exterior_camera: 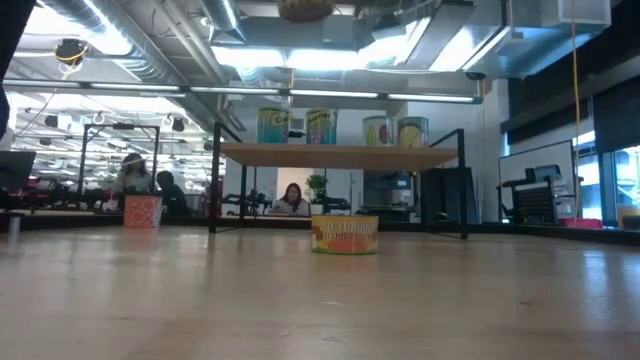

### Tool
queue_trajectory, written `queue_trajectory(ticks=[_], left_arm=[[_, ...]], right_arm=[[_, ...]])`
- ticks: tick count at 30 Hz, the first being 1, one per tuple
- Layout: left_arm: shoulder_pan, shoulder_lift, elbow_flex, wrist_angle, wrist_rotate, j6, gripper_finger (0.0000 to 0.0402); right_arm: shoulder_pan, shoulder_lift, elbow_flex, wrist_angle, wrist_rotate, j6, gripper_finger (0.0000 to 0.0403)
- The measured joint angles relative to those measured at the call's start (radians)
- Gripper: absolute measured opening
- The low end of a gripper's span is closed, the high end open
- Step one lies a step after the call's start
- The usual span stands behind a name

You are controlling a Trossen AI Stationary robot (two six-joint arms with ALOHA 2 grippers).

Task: Pick and place cans onto a shelf
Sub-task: Put the canned beans on the shelf

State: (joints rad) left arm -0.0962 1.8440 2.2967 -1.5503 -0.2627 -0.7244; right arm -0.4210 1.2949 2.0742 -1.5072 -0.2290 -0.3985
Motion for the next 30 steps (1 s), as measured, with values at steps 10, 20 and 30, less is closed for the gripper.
queue_trajectory(ticks=[10,20,30], left_arm=[[0.268,-0.033,0.001,0.011,0.044,0.258,0.0000],[0.491,0.029,0.001,0.107,0.175,0.489,0.0000],[0.563,0.156,0.000,0.142,0.229,0.590,0.0000]], right_arm=[[0.000,0.002,-0.085,0.042,0.018,0.000,0.0005],[0.000,0.002,-0.131,0.103,0.090,0.000,0.0005],[0.000,0.002,-0.131,0.145,0.090,0.000,0.0005]])
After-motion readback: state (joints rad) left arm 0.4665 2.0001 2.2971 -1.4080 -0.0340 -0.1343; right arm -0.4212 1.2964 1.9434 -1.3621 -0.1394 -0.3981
